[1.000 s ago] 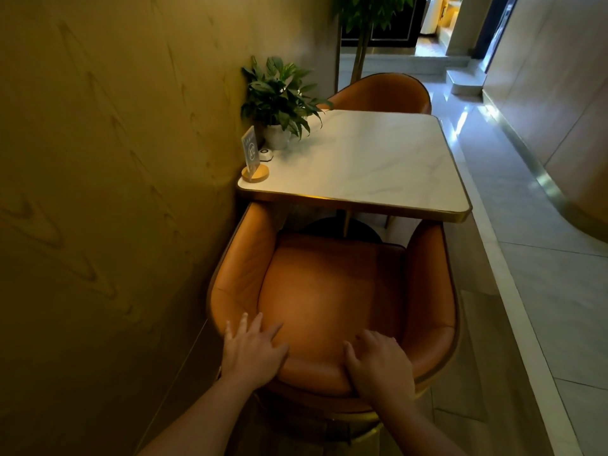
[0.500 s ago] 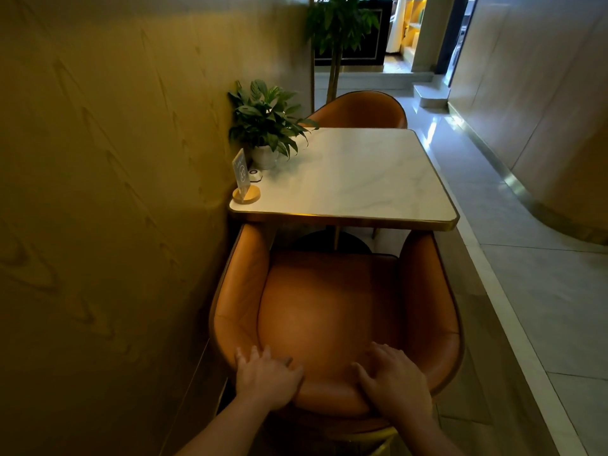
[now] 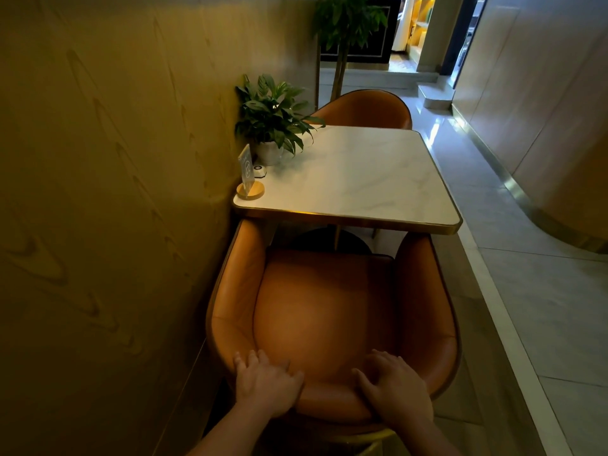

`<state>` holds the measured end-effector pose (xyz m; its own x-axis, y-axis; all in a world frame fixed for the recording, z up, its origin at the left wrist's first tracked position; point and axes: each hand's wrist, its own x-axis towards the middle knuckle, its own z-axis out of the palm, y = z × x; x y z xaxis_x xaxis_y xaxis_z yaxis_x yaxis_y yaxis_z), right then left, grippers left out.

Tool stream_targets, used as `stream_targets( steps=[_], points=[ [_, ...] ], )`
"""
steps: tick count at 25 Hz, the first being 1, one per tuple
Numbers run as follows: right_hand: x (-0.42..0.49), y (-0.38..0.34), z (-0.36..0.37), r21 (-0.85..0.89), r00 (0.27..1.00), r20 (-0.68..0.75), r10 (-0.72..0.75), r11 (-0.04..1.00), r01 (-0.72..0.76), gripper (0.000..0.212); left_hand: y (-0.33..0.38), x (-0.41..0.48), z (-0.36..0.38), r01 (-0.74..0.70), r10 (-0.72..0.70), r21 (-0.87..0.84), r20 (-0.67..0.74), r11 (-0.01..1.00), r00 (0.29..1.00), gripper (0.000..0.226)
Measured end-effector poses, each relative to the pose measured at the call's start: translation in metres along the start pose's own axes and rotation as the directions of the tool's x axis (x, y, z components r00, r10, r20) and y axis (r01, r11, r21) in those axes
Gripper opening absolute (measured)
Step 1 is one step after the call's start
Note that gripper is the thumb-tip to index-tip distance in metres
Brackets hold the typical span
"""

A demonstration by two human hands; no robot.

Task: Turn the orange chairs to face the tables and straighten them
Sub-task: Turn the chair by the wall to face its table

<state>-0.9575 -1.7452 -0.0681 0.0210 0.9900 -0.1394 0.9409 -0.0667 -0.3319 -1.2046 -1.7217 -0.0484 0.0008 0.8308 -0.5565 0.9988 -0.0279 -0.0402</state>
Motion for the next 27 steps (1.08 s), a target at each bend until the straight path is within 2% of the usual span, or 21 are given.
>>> stream_targets(
  steps=[7,15,27],
  points=[
    [-0.002,-0.003,0.003,-0.006,1.0,0.008,0.005,1.0,-0.005,0.073,-0.001,0.001,0.01,0.006,-0.031,-0.145,-0.168,0.989,0.985,0.067],
    [-0.008,-0.006,0.002,-0.012,1.0,0.005,-0.002,1.0,0.002,0.066,-0.003,0.003,0.007,0.006,-0.028,-0.152,-0.147,0.988,0.989,0.068],
    [-0.009,-0.007,0.006,0.044,0.994,-0.103,0.033,0.999,-0.029,0.063,-0.005,0.008,0.019,-0.002,-0.063,-0.238,-0.266,0.971,0.962,0.066]
  ],
)
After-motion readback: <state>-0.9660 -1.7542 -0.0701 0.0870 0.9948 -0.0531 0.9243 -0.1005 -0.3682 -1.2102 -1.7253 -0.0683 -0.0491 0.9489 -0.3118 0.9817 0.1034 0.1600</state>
